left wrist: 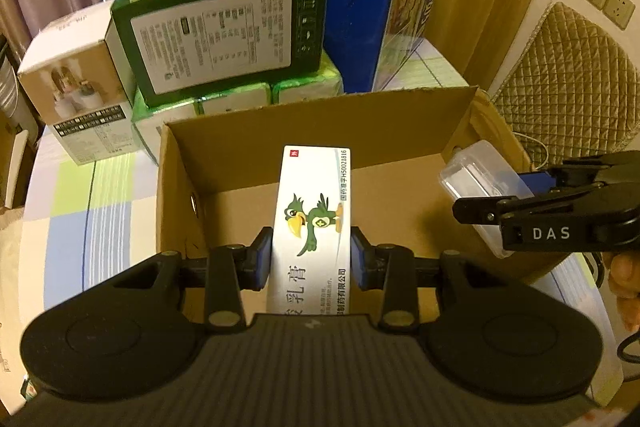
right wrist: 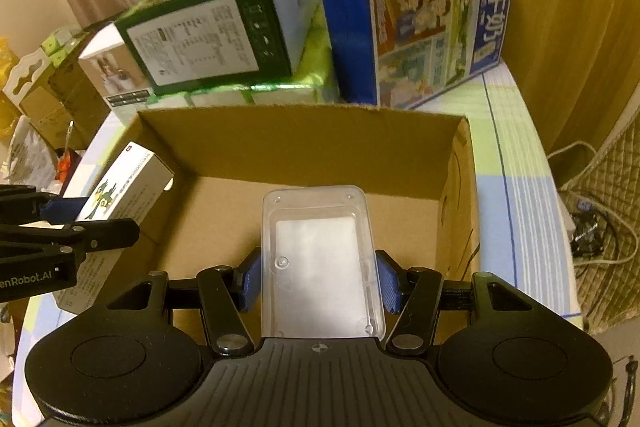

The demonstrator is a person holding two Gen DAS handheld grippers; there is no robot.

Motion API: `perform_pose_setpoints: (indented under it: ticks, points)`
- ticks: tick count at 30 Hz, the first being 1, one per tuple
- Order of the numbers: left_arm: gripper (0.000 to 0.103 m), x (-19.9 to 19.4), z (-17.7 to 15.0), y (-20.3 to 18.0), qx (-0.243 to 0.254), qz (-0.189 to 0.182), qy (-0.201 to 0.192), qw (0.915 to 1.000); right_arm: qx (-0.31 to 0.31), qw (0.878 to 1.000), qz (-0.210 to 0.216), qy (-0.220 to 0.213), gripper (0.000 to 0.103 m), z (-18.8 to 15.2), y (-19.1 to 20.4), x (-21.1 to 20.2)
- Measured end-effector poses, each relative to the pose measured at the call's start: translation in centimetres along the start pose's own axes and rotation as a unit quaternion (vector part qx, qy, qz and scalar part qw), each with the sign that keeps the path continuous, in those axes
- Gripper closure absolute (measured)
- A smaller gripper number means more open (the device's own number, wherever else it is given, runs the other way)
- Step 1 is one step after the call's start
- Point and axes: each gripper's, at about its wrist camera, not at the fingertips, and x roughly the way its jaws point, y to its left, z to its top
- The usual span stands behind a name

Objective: Organize objects
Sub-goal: 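Carry the ointment box and clear container into the cardboard box with both tools, then release the ointment box and clear container inside the cardboard box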

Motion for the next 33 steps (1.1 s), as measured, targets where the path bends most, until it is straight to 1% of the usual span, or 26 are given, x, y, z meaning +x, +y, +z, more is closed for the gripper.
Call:
perform_pose_setpoints:
  ticks: [9,13,15,16,23,25,26,27,28,29,33]
  points:
    - [0.069,2.8,-0.4,0.3,-0.012,0.004,0.004,0.9999,0.012,1.000,-0.002,0.007,0.049,-0.6,-0.5,1.6]
    - [0.069,3.5,-0.4,0.1,-0.019,0.002,-0.003,0.9998,0.015,1.000,-0.002,0.006,0.049,-0.7,-0.7,2.0]
    - [0.059,3.7,-0.4,0.1,-0.022,0.005,-0.012,0.9997,0.020,1.000,0.000,0.003,0.049,-0.7,-0.8,2.1]
    - [0.056,3.6,-0.4,0.1,-0.024,0.006,-0.016,0.9996,0.023,1.000,0.004,0.001,0.048,-0.7,-0.9,2.1]
    - [0.056,3.0,-0.4,0.6,-0.035,0.006,-0.022,0.9991,0.020,1.000,0.003,-0.008,0.048,-0.8,-0.7,2.3]
    - [0.056,2.7,-0.5,0.7,-0.034,0.011,-0.024,0.9991,0.024,1.000,0.002,-0.014,0.048,-0.8,-0.6,2.3]
    - [0.055,2.6,-0.6,0.7,-0.032,0.013,-0.025,0.9991,0.028,0.999,0.008,-0.017,0.044,-0.8,-0.6,2.3]
    - [0.054,2.4,-0.6,0.7,-0.031,0.013,-0.024,0.9992,0.031,0.999,0.012,-0.020,0.027,-0.7,-0.6,2.3]
    - [0.049,2.3,-0.7,0.7,-0.030,0.015,-0.022,0.9992,0.037,0.999,0.013,-0.025,0.020,-0.7,-0.7,2.2]
    - [0.046,2.2,-0.8,0.7,-0.028,0.016,-0.022,0.9992,0.040,0.999,0.013,-0.030,0.017,-0.7,-0.7,2.0]
    - [0.045,1.7,-1.2,0.6,-0.025,0.017,-0.022,0.9993,0.031,0.999,0.009,-0.031,0.017,-0.8,-0.5,1.4]
